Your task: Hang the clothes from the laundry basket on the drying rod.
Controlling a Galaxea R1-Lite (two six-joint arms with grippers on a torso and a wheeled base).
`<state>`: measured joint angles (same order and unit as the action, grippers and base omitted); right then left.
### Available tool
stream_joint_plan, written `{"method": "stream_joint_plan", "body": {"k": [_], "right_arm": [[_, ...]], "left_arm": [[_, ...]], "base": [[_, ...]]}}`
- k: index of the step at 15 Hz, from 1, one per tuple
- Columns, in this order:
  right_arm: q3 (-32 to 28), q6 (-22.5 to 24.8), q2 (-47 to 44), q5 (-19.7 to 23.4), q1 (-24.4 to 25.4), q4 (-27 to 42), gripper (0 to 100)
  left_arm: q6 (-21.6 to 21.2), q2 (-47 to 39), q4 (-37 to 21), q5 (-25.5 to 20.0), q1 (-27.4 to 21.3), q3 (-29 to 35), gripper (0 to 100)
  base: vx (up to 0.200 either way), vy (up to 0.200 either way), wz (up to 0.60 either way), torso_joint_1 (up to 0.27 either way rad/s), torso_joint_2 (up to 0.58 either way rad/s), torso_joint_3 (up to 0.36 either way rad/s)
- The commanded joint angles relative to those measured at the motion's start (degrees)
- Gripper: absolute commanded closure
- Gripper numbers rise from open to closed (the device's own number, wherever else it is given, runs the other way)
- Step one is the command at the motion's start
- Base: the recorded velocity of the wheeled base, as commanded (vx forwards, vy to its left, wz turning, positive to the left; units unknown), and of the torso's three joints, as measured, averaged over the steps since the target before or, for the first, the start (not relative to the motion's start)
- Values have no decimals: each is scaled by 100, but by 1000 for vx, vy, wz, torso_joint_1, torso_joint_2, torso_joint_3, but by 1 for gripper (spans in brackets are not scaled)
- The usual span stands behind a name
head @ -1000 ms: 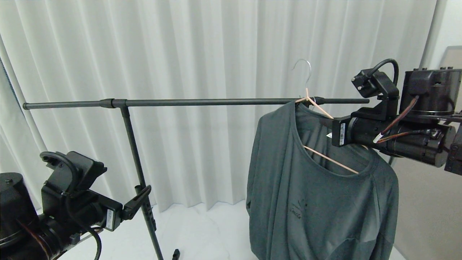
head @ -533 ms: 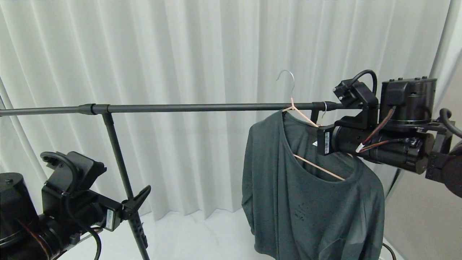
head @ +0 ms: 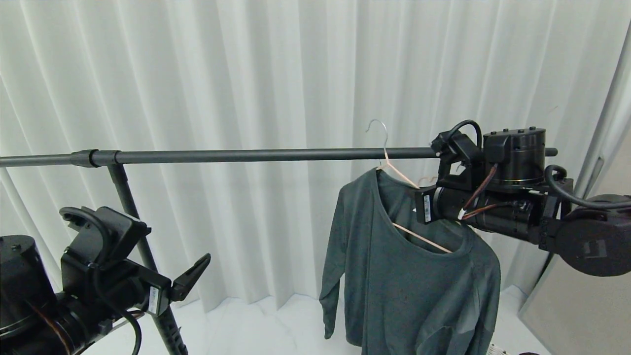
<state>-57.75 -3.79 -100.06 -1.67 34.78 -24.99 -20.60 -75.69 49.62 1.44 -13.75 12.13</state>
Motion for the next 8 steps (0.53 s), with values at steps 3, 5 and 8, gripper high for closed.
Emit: {"method": "stream_joint_plan", "body": {"k": [3,5,8], "right_arm": [[-35,1,-277,-9,-15,-6,100],[-44,-8,-523,-167,-33,-59,100],[-61,-43,-787,-343,-50,-375,100]], "left_arm": [[-5,-42,4,-3,-286,18,0],[4,-51,4,6,-400,0,0],[12,-69,4,14,-400,0,0]], "base": [[0,0,0,0,0,0],[0,0,0,0,0,0],[0,0,0,0,0,0]]}}
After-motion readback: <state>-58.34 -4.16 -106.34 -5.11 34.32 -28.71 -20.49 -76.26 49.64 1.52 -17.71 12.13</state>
